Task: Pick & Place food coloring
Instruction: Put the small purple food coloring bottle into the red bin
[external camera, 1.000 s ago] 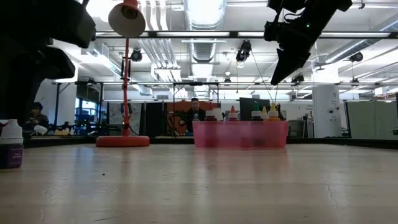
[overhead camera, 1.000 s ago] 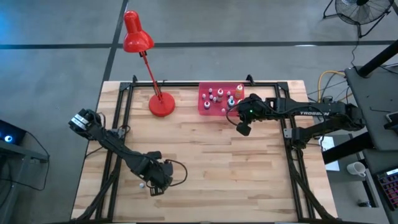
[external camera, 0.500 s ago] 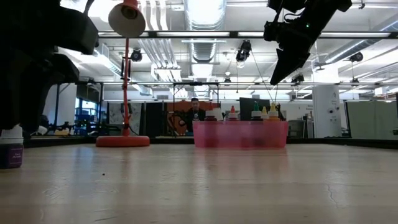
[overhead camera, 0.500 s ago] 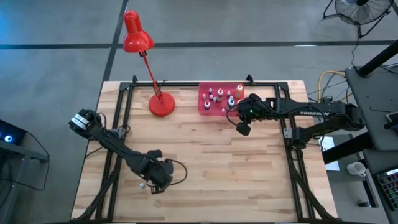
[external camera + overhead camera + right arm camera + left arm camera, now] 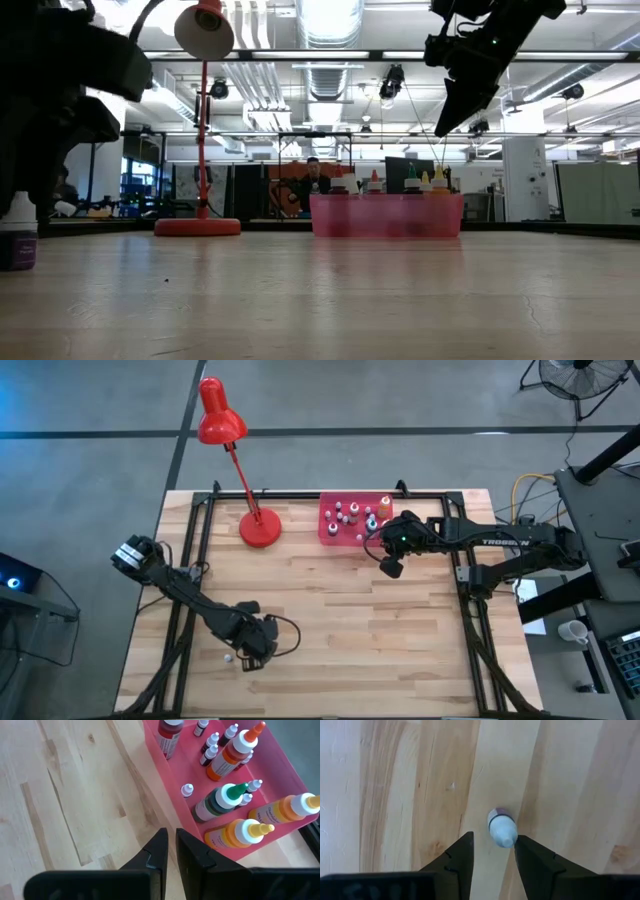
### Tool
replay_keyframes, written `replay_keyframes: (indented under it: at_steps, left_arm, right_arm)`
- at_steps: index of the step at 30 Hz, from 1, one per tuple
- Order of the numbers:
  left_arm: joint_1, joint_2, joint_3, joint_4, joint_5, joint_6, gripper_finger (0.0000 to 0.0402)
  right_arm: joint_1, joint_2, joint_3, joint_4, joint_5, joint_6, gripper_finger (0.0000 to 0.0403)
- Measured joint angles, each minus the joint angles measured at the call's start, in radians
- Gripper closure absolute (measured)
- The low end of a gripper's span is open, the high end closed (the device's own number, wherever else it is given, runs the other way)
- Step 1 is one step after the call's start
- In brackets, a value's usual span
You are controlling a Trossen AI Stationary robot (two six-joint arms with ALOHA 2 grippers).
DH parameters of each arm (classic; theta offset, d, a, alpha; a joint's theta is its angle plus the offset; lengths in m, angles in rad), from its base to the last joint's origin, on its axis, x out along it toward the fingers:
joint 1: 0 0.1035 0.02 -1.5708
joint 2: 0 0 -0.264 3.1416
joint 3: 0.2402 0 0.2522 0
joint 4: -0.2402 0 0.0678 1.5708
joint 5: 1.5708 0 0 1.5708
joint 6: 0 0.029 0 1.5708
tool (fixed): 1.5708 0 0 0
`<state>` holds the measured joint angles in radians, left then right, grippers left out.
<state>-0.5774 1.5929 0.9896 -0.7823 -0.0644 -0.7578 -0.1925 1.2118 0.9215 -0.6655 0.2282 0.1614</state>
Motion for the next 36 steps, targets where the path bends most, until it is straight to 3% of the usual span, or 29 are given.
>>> replay_keyframes:
  at_steps: [20, 32, 36]
  left_arm:
    - [0.013, 0.0, -0.005, 0.053, 0.011, -0.003, 0.029]
    - [0.022, 0.0, -0.014, 0.049, 0.018, 0.024, 0.035]
    - [0.052, 0.0, -0.014, 0.05, 0.035, -0.054, 0.0369]
  right_arm:
    - [0.0, 0.0, -0.015, -0.002, 0.001, 0.023, 0.0374]
    - [0.0, 0.0, -0.015, -0.001, 0.001, 0.022, 0.0374]
    - [0.0, -0.008, -0.008, 0.003, -0.02, 0.055, 0.0374]
